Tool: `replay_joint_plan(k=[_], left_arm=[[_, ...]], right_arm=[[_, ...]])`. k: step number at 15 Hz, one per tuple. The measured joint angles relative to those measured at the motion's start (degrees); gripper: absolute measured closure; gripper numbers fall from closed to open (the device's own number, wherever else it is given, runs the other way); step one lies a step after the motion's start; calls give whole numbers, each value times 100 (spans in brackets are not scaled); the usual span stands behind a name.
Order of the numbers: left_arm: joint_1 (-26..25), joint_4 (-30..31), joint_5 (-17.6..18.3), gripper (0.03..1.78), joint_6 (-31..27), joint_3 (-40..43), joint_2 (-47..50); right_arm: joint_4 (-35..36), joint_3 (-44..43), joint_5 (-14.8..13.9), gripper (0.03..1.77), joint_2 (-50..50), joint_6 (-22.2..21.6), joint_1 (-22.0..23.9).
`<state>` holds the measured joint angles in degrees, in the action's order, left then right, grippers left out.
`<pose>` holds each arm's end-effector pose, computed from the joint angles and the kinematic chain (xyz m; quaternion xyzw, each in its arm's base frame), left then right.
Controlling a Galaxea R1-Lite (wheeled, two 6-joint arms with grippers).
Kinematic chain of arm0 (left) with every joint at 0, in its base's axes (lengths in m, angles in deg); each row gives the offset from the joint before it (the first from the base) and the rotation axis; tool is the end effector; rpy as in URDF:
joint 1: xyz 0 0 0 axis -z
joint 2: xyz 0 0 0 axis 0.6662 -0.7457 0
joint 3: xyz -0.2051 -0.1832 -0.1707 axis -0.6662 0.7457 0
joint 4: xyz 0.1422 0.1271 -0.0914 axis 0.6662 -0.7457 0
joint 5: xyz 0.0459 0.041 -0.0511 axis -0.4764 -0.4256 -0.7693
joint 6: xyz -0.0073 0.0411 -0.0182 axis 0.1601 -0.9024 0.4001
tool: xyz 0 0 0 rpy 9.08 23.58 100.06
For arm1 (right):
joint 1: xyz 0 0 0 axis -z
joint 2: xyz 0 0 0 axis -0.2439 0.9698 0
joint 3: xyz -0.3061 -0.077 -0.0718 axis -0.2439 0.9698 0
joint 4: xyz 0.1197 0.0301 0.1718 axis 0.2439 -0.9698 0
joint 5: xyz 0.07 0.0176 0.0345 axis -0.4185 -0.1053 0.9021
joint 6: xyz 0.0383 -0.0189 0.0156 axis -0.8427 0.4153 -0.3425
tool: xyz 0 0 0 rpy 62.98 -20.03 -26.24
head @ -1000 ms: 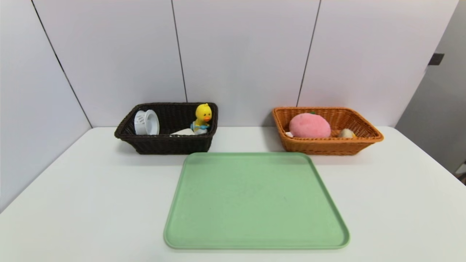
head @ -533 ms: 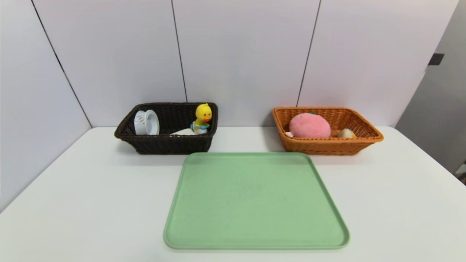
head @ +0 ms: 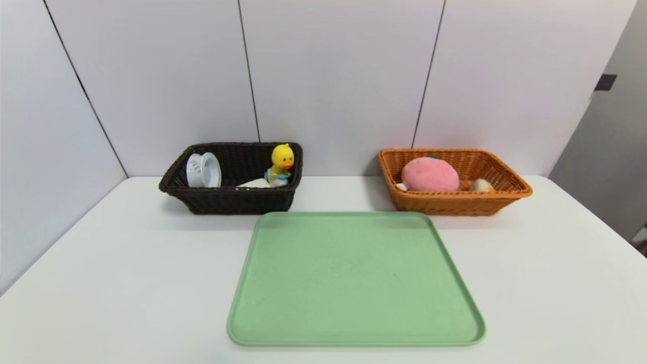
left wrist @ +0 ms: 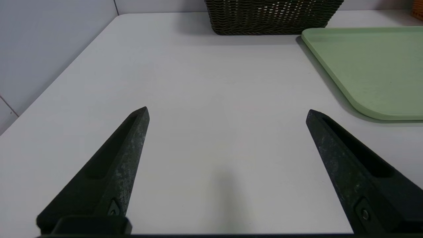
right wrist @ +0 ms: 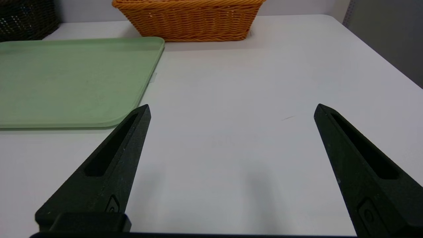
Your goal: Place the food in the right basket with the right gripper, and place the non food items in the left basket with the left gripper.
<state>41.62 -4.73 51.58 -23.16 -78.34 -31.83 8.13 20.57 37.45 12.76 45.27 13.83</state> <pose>-0.0007 -0.0002 0.0800 -0.0058 -0.0181 -0.0018 0.9998 -0.0007 -0.0001 0.0762 0.0130 -0.0032 0.0024 0.9999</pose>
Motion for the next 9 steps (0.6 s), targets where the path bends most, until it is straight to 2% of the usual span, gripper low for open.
replay_joint_plan(k=[9], left_arm=[[0, 0, -2, 12, 0, 0, 0]], right_arm=[[0, 0, 2, 9, 0, 0, 2]])
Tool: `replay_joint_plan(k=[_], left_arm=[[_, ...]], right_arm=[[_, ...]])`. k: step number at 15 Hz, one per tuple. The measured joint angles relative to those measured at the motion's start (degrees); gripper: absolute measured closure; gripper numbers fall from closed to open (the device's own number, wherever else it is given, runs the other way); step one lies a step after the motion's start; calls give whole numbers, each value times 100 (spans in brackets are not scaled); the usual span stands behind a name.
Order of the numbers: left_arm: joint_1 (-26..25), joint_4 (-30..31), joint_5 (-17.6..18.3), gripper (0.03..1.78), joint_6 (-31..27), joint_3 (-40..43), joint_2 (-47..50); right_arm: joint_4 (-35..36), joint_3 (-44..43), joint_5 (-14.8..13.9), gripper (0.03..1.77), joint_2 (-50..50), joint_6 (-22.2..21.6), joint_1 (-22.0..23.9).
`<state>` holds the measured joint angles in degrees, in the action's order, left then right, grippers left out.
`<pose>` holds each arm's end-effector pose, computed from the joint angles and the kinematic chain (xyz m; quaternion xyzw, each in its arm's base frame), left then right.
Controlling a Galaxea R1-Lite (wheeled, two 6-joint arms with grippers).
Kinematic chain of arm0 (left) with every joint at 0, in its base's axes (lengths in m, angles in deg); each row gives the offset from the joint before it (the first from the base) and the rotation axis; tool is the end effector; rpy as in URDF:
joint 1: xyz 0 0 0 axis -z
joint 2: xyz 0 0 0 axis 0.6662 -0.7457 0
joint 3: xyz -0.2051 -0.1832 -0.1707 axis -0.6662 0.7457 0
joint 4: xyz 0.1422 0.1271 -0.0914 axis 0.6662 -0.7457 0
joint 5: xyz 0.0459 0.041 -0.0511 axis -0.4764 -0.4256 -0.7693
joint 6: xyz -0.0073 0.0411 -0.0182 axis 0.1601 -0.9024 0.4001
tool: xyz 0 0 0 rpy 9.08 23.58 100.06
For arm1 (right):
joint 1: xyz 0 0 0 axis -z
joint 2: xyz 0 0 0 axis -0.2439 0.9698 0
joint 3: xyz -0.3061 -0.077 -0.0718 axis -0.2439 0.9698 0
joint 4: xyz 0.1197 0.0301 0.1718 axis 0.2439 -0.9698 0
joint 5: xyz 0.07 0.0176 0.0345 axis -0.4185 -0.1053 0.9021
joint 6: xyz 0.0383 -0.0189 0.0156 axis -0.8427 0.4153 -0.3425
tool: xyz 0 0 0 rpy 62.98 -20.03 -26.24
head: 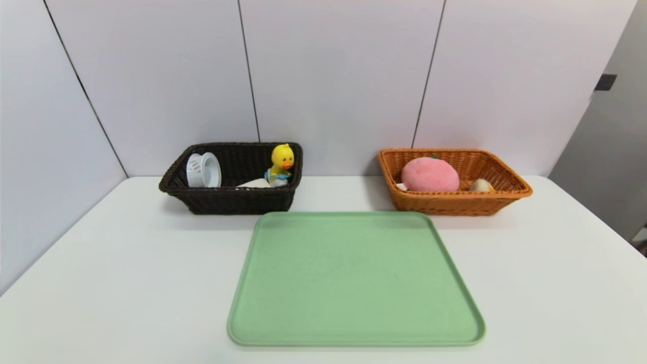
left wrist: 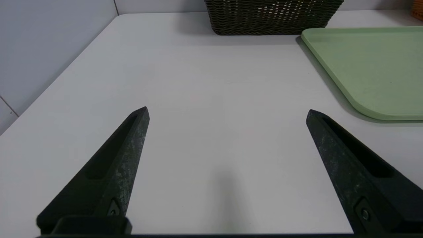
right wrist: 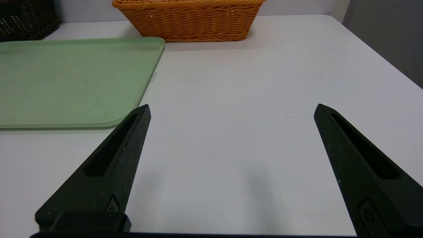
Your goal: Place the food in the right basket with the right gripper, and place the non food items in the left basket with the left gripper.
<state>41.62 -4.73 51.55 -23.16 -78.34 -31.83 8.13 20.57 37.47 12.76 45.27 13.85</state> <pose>-0.0007 -0.0002 0.0800 -0.0058 -0.0181 -0.0016 0.9998 -0.0007 0.0000 0.0762 0.0130 -0.0032 0.0024 0.9999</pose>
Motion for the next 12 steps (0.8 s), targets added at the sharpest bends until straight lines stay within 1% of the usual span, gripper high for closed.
replay_joint_plan(k=[7, 9, 12], left_arm=[[0, 0, 0, 12, -2, 0, 0], [0, 0, 2, 12, 0, 0, 0], [0, 0, 5, 12, -2, 0, 0]], right_arm=[[2, 0, -7, 9, 0, -9, 2], [10, 0, -44, 9, 0, -99, 0], [11, 0, -52, 9, 0, -110, 0]])
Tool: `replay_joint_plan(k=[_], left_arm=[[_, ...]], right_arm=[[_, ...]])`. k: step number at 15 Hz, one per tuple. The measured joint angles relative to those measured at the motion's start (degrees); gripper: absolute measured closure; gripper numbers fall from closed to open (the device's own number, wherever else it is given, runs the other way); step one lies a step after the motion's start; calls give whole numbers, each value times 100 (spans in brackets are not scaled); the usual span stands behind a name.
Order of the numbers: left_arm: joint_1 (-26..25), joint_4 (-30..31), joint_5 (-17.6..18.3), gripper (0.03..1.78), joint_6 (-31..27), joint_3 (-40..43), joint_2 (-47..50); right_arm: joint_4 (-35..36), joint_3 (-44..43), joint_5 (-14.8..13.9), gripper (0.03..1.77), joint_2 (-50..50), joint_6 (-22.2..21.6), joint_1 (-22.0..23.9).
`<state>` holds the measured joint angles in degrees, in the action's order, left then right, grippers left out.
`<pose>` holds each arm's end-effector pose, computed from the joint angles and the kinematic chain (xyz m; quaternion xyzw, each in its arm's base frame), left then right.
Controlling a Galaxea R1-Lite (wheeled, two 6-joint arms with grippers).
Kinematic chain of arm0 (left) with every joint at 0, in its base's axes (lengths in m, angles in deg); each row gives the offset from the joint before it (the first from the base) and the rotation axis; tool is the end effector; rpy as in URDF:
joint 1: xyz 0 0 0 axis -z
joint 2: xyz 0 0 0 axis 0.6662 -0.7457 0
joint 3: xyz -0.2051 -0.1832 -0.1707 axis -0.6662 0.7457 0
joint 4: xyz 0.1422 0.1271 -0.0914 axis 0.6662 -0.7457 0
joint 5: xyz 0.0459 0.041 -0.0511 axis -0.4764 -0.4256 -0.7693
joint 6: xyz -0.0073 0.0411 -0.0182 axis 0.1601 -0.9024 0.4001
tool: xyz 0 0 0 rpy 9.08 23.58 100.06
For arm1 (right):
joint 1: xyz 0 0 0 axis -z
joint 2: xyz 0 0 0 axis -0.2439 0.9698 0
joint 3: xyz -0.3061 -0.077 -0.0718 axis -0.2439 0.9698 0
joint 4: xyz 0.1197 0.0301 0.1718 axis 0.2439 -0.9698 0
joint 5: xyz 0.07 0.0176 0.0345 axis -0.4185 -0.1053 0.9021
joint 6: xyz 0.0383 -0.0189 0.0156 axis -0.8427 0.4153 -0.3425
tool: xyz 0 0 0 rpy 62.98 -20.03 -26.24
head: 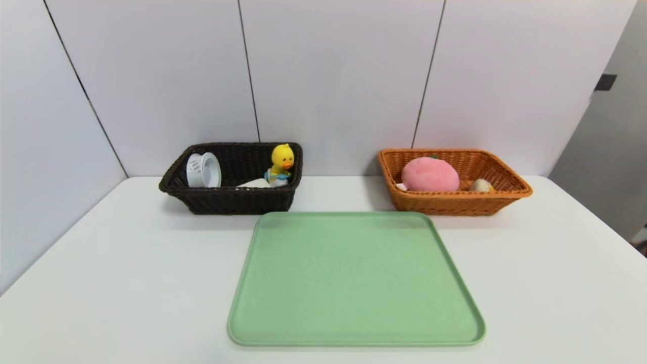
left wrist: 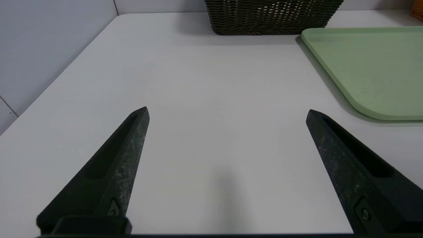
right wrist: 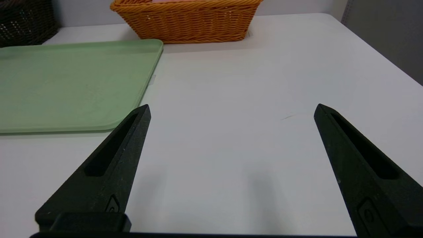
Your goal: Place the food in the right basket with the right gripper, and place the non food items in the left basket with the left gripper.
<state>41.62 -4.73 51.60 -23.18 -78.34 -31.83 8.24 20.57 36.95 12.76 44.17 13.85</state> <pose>-0.0007 -0.0002 0.0800 -0.0057 -0.0181 -0.0020 0.9998 -0.0007 -0.0005 0.0765 0.0226 -0.0042 -0.0021 0.9997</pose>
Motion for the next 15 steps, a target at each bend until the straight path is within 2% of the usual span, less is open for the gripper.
replay_joint_plan(k=[15], left_arm=[[0, 0, -2, 12, 2, 0, 0]], right_arm=[[10, 0, -10, 9, 0, -2, 0]])
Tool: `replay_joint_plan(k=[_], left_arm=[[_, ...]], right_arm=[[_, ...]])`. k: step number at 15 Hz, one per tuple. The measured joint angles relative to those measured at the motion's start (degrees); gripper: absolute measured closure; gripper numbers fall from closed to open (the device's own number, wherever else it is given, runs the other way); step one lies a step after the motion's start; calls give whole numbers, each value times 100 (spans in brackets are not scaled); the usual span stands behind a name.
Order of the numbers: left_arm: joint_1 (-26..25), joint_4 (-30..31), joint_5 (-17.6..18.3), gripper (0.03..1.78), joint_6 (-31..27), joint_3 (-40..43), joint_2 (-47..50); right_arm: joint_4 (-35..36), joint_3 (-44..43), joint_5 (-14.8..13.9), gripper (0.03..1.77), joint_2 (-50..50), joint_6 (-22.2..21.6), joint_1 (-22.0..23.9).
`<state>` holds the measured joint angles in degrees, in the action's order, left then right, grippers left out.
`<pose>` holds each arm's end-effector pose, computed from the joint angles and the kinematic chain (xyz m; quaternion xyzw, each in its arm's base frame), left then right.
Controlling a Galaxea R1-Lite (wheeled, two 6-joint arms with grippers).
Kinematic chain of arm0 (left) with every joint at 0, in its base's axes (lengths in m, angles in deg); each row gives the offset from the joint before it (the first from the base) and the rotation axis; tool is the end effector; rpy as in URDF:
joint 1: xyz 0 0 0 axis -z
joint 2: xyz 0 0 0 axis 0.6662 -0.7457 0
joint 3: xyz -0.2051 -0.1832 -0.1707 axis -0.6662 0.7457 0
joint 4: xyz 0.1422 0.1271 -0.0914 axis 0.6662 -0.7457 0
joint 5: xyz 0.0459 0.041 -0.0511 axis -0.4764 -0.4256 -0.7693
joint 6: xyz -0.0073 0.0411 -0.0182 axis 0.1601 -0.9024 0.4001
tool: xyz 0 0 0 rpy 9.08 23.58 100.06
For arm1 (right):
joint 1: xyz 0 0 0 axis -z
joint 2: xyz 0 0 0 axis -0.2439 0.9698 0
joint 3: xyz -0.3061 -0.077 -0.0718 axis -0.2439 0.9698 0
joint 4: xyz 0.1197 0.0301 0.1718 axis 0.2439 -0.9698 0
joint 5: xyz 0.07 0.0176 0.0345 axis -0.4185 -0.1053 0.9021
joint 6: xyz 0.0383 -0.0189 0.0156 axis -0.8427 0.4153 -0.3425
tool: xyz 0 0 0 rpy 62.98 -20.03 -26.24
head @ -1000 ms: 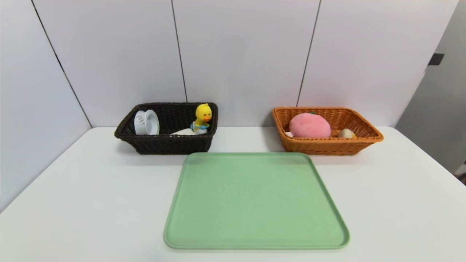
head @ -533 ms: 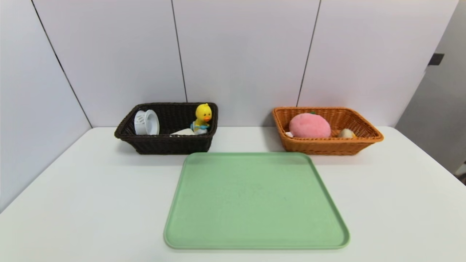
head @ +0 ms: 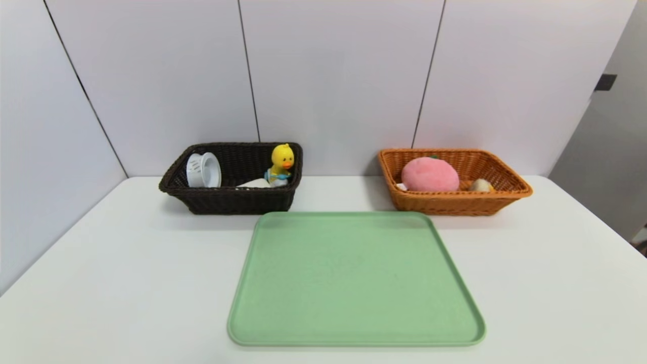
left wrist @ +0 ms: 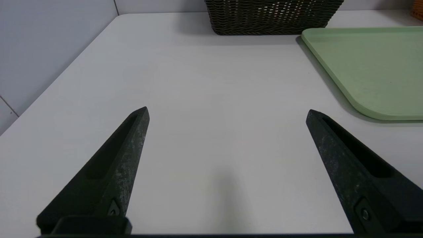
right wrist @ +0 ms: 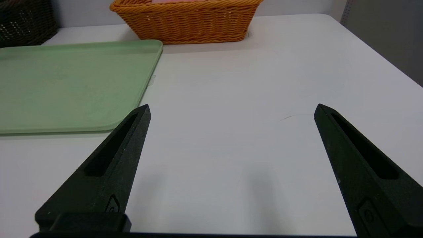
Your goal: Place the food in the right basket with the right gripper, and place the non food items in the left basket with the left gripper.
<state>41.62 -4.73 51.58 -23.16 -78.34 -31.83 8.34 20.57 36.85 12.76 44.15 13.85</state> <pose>-0.0007 -0.0002 0.0800 -0.0058 -0.0181 -0.0018 0.9998 -0.0007 -0.0005 0.0767 0.0228 -0.0051 -0.0030 0.9997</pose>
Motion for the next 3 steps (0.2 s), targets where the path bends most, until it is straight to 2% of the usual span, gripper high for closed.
replay_joint_plan(k=[3], left_arm=[[0, -2, 0, 12, 0, 0, 0]], right_arm=[[0, 0, 0, 9, 0, -6, 0]])
